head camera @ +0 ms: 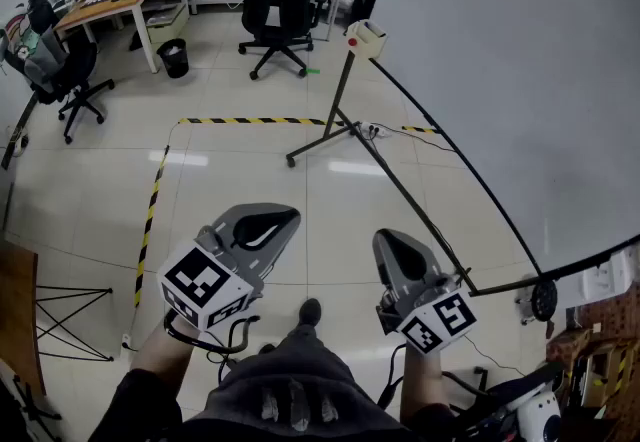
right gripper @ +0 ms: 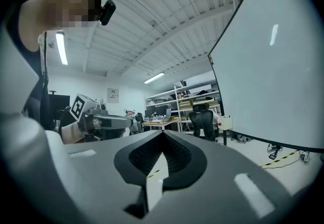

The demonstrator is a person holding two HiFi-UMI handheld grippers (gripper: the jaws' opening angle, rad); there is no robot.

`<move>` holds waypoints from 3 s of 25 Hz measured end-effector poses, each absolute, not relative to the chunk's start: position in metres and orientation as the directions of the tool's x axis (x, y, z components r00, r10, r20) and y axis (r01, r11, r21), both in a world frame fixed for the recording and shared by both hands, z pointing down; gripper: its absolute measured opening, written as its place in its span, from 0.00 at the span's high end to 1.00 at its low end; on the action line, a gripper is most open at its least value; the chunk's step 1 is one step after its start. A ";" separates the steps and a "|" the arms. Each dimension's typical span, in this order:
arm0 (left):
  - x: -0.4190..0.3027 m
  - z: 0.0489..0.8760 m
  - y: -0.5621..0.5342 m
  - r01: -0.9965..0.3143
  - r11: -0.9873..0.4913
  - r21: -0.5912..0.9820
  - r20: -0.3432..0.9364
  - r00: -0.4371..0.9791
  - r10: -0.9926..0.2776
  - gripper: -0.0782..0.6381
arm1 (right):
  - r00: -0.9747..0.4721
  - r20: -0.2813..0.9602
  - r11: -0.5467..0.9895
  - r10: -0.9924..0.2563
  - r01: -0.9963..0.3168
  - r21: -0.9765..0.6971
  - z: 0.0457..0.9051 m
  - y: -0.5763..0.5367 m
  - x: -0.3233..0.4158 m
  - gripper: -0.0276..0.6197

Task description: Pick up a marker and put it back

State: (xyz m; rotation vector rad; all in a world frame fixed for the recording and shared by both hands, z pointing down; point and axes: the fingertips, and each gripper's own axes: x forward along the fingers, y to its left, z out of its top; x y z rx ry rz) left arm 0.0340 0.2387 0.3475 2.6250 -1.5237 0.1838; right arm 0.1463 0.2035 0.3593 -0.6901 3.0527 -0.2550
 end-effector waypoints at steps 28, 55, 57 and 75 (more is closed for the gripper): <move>-0.082 0.330 -0.119 -0.846 -0.531 0.033 0.102 0.532 -0.841 0.88 | -0.900 0.065 0.888 -0.432 -0.436 -0.147 0.348 -0.154 0.028 0.96; -0.130 0.357 -0.400 -0.853 -0.512 0.097 0.185 0.521 -0.833 0.88 | -0.910 0.110 0.889 -0.399 -0.414 -0.196 0.376 -0.423 -0.045 0.96; -0.135 0.361 -0.413 -0.847 -0.523 0.095 0.192 0.531 -0.825 0.88 | -0.910 0.119 0.887 -0.398 -0.415 -0.203 0.381 -0.434 -0.049 0.96; -0.145 0.388 -0.494 -0.658 -0.738 0.152 0.217 0.750 -0.624 0.88 | -0.692 0.223 0.696 -0.687 -0.714 -0.076 0.413 -0.499 -0.033 0.92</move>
